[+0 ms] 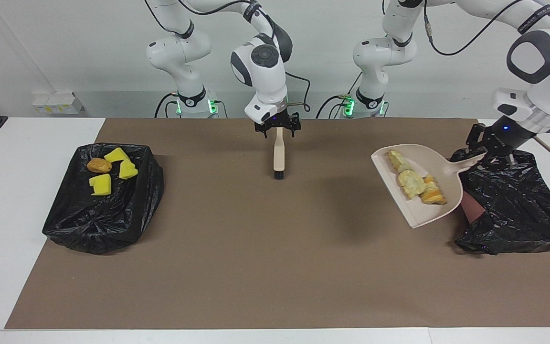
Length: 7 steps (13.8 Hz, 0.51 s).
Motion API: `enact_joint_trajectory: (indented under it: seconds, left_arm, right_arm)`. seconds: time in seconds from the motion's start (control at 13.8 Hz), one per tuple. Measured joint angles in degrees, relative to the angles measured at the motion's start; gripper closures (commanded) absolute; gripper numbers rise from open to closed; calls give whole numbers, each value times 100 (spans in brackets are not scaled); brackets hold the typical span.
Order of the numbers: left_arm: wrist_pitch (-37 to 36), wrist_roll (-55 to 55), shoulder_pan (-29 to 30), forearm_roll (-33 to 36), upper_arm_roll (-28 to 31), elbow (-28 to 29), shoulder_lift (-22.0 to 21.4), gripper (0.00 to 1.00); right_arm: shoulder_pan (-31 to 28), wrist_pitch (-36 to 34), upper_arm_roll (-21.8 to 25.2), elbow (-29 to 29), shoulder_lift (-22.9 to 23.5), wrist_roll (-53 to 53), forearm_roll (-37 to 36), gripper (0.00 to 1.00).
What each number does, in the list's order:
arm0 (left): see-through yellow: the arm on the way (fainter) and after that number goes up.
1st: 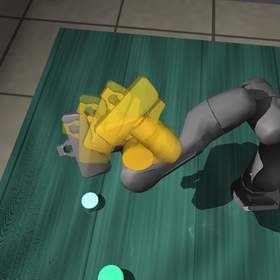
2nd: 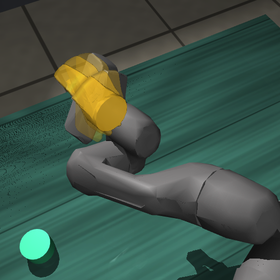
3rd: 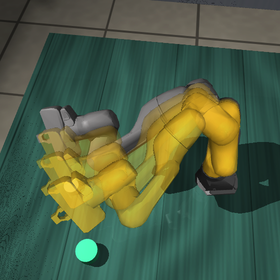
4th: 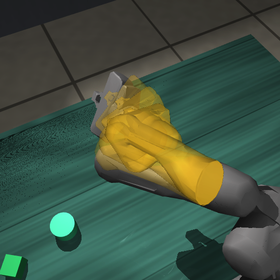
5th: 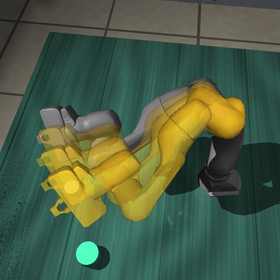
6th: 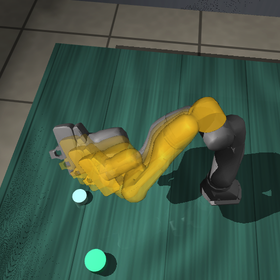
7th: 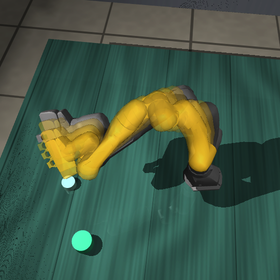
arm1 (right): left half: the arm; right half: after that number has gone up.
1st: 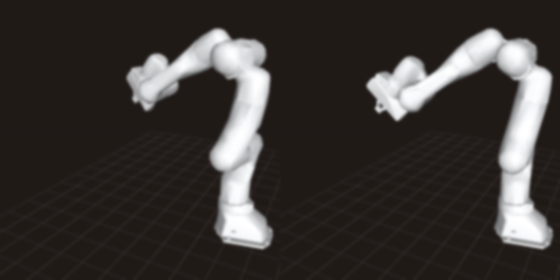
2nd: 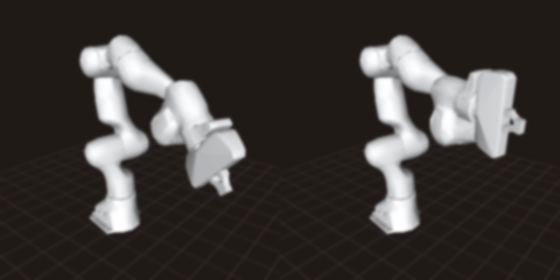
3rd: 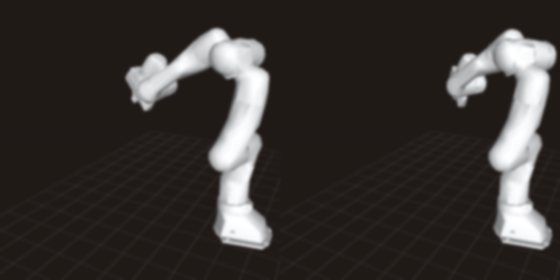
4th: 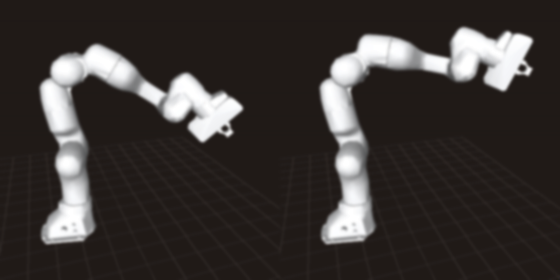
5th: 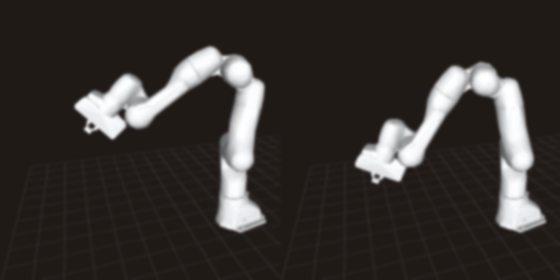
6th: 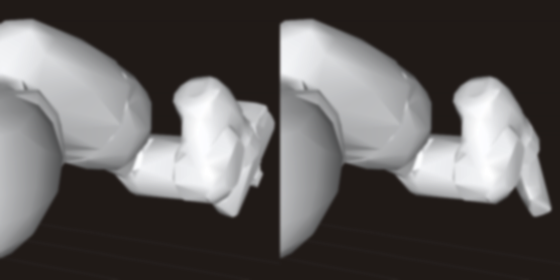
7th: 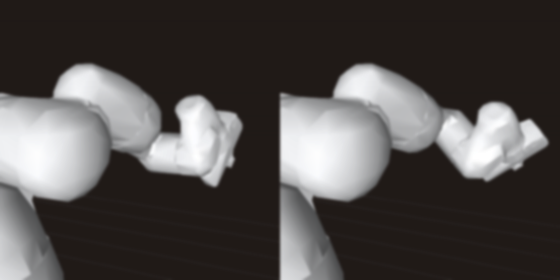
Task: Sweep and dump trash in bin
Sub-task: 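Tip the dustpan into the bag while the right gripper withdraws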
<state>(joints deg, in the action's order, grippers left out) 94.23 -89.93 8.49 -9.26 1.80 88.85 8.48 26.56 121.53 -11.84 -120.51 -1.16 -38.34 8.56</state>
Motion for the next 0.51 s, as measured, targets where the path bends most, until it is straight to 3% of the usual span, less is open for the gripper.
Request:
enact_joint_trajectory:
  seconds: [0.29, 0.51]
  left_arm:
    - [-21, -791, 681, 155, 4, -54, 6, 100]
    - [28, -1460, 1092, 306, 5, -78, 28, 100]
  right_arm:
    - [-496, -494, 17, 521, -166, 68, -680, 0]
    - [-1116, -1030, 291, 978, -319, 1011, -766, 0]
